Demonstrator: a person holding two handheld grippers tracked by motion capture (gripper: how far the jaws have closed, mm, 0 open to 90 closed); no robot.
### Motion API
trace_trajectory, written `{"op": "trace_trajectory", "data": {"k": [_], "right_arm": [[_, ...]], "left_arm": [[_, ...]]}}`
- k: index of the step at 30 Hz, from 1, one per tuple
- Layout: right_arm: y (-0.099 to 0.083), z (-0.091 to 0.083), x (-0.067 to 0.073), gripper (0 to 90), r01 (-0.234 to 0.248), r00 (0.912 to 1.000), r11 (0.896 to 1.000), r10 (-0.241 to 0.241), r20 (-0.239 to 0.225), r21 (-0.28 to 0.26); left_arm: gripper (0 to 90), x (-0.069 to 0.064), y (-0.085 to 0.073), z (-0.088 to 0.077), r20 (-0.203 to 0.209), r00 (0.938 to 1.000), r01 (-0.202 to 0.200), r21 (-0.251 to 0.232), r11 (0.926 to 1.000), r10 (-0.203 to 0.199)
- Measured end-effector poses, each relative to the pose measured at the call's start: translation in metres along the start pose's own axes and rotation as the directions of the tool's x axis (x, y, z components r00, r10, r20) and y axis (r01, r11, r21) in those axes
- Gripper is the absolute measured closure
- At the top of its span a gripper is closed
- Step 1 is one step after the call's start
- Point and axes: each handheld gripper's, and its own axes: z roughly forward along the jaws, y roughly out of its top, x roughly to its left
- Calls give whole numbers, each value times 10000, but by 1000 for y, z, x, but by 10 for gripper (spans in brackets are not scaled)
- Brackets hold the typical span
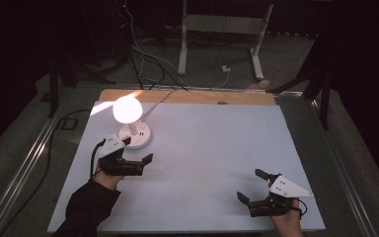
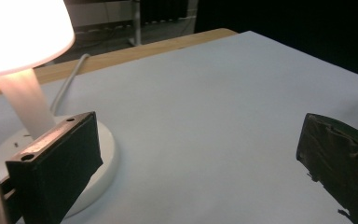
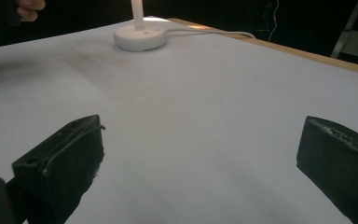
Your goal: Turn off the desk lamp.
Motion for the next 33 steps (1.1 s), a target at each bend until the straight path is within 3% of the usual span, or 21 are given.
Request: {"op": "trace_trajectory", "data": {"k": [3, 5, 8, 10, 16, 19, 21, 28, 33], "right_arm": [[0, 0, -1, 0, -21, 10000, 10000, 21, 1, 8], [0, 0, 0, 0, -11, 10000, 10000, 11, -17, 16], [0, 0, -1, 0, -34, 10000, 10000, 34, -39, 7], [0, 0, -1, 0, -41, 10000, 10000, 41, -58, 12], [0, 0, -1, 0, -8, 10000, 10000, 8, 1, 19], [0, 0, -1, 0, -19, 10000, 10000, 19, -17, 10], [0, 0, -1, 0, -24, 10000, 10000, 24, -25, 15], [-1, 0, -1, 0, -15, 10000, 10000, 15, -44, 54], [-1, 1, -2, 0, -21, 10000, 10000, 22, -57, 68]], "left_arm": [[5, 3, 0, 4, -37, 10000, 92, 73, 9999, -92], [5, 4, -2, 10, -579, 9982, -138, 311, 9994, 156], [4, 8, -3, 15, -1050, 9945, 46, 440, 9990, 1], [5, 12, -4, 17, -1095, 9938, 223, 457, 9987, -172], [103, 23, -6, 23, -1628, 9854, 589, 474, 9971, -504], [168, 25, -6, 25, -1797, 9825, 591, 511, 9969, -490], [246, 26, -6, 29, -2088, 9770, 567, 604, 9966, -429], [522, 31, -8, 36, -2461, 9687, 527, 749, 9958, -328], [670, 34, -9, 39, -2451, 9687, 566, 666, 9962, -386]]}}
